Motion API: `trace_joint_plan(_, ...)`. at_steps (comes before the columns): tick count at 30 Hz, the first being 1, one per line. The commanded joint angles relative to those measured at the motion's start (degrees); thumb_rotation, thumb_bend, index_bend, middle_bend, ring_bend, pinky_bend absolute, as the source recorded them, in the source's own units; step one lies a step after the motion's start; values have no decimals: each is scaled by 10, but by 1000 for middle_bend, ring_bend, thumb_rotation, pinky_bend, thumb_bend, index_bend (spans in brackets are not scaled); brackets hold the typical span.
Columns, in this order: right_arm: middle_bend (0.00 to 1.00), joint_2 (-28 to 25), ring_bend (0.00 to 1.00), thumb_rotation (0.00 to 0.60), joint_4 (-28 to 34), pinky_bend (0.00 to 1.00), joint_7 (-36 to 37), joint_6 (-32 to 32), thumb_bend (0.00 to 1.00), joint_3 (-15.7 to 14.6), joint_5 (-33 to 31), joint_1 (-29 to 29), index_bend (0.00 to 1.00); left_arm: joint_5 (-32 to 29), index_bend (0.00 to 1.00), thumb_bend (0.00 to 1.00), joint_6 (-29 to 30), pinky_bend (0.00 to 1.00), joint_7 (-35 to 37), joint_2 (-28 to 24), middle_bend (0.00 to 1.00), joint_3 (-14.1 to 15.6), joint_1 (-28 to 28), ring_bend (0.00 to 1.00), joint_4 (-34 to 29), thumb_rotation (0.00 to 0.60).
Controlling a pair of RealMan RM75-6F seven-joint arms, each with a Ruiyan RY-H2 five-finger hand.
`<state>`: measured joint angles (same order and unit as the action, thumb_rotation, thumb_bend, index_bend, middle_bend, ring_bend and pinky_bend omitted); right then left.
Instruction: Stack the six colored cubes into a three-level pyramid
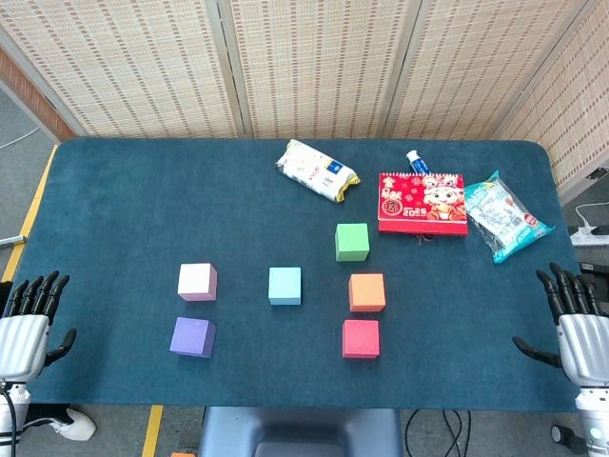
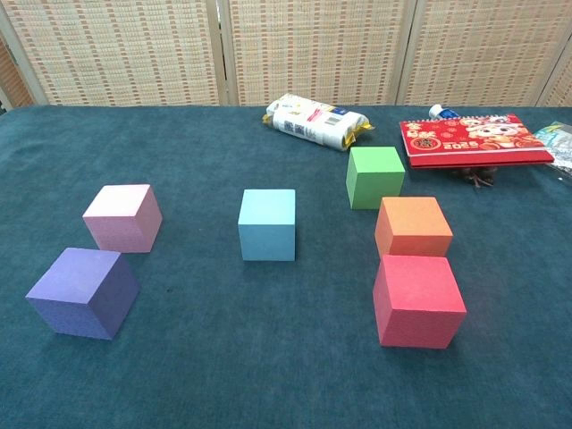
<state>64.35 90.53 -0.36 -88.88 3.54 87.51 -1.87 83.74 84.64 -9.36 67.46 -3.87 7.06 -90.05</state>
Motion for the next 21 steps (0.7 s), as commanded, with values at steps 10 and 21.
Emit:
trace_joint_plan(10,15,-5,0,600,-1,52,17,-18,111,-6,12,12,0,15,0,348,8,39,15,1,29,4,-2,0,3,600)
trace_joint_plan(21,15,-48,0,600,27,52,27,-22,111,-1,26,8,0,45,81,349,-98,110,90,-25,97,-27,99,54,-1,600)
